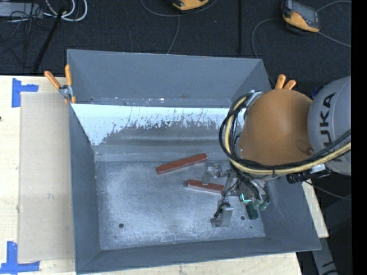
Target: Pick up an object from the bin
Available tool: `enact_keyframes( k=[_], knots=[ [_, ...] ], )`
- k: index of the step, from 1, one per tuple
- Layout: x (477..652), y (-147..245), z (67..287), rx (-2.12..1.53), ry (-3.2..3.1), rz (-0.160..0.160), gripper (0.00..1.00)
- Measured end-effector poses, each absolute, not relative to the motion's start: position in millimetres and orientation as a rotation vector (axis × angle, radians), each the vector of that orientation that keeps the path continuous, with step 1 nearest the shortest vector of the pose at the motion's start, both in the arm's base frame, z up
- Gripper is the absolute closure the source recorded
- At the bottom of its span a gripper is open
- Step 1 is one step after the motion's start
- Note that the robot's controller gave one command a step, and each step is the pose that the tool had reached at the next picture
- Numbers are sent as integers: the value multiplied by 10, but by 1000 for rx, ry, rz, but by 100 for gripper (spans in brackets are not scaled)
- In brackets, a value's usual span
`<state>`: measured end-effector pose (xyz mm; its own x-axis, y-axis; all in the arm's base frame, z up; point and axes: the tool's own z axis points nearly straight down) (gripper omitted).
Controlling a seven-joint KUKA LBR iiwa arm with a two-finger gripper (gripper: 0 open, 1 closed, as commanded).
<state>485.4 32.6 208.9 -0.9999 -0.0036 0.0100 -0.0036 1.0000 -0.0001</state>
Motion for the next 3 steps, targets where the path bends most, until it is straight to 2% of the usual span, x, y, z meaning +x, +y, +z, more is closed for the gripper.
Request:
enact_keyframes(
  k=[1,2,3],
  knots=[
    [4975,-265,783,-394,-3109,2,0],
    [5368,-219,697,-501,-3102,-1,0],
    [5025,-683,704,-552,-3093,3,0]
  ],
)
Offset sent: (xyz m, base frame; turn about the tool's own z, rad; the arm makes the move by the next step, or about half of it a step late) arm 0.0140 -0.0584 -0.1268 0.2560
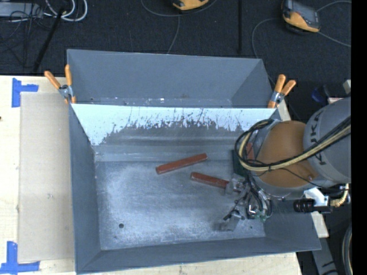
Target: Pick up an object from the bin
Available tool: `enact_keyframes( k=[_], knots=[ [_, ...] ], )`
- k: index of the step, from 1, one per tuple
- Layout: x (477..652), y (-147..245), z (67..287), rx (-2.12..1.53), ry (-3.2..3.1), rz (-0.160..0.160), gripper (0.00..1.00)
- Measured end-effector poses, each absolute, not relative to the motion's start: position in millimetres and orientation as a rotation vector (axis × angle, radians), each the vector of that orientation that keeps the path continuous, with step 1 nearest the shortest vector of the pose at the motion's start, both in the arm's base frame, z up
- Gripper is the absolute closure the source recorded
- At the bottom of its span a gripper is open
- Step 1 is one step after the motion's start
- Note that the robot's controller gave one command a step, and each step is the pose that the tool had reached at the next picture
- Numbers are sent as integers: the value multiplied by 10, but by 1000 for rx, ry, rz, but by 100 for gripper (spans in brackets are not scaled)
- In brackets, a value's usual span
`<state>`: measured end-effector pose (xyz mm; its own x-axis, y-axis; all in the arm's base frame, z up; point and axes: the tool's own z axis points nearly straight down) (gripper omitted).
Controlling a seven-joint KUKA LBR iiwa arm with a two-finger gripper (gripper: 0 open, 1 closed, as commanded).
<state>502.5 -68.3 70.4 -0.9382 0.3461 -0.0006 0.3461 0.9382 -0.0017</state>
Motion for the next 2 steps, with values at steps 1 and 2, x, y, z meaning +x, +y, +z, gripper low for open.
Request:
enact_keyframes(
  k=[1,2],
  knots=[
    [5031,-660,695,549,3094,0,100],
    [5082,-121,1887,534,3089,4,100]
  ],
)
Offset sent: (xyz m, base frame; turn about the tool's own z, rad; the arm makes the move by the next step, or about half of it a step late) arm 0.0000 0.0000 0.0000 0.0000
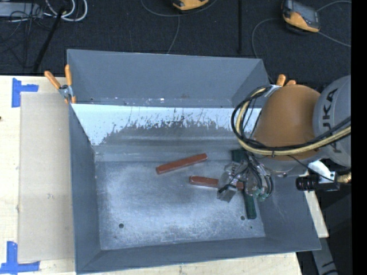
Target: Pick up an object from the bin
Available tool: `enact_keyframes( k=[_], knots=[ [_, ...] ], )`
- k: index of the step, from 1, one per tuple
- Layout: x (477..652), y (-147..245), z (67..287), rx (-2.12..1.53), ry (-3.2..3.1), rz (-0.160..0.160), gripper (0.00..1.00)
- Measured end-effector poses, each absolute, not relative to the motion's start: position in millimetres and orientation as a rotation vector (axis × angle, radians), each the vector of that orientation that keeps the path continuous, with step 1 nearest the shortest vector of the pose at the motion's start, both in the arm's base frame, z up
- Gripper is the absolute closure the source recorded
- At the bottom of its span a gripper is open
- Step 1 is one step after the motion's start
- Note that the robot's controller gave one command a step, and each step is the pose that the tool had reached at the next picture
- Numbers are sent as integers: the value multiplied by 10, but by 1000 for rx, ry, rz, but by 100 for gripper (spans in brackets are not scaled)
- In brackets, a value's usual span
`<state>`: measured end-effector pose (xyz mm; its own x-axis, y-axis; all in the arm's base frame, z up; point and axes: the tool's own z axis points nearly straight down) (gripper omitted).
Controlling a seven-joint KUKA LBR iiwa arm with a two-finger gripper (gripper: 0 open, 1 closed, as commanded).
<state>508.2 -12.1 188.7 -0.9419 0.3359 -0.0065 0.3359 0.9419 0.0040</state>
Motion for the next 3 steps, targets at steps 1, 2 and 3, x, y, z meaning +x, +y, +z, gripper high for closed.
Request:
enact_keyframes(
  k=[1,2,3],
  knots=[
    [5066,-137,1845,539,3095,0,0],
    [5284,215,701,583,3085,-1,0],
    [5315,208,758,583,3075,2,100]
  ],
)
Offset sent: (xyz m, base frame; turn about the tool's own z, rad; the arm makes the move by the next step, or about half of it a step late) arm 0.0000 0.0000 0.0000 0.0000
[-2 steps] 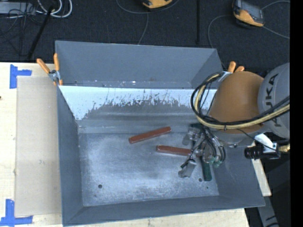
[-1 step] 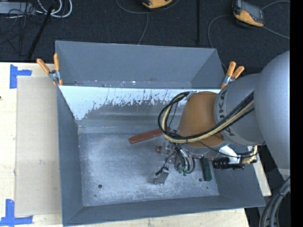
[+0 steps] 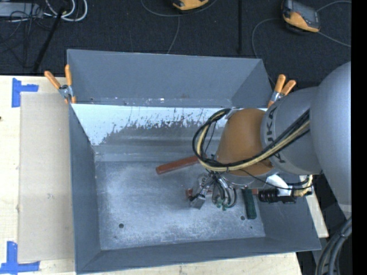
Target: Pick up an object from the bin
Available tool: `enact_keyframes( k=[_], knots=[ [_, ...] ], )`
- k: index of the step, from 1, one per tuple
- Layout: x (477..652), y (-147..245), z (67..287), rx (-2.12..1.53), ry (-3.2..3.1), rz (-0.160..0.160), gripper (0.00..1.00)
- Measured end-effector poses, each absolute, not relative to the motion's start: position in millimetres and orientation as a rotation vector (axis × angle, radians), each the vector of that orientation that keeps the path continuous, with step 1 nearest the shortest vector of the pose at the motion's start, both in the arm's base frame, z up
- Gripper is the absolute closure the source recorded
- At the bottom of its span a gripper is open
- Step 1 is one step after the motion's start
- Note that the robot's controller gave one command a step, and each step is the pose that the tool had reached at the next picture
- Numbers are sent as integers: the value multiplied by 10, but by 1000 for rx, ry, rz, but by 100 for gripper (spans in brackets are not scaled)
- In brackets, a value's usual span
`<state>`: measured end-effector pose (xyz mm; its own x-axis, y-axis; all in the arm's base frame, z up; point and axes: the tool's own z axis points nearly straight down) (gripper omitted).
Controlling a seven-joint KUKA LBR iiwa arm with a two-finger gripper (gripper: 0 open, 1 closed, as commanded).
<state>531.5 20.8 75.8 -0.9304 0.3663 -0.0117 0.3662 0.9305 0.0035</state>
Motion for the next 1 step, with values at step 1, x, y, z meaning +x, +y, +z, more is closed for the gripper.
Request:
enact_keyframes(
  k=[1],
  knots=[
    [5780,-21,1651,723,3046,3,100]
  ],
)
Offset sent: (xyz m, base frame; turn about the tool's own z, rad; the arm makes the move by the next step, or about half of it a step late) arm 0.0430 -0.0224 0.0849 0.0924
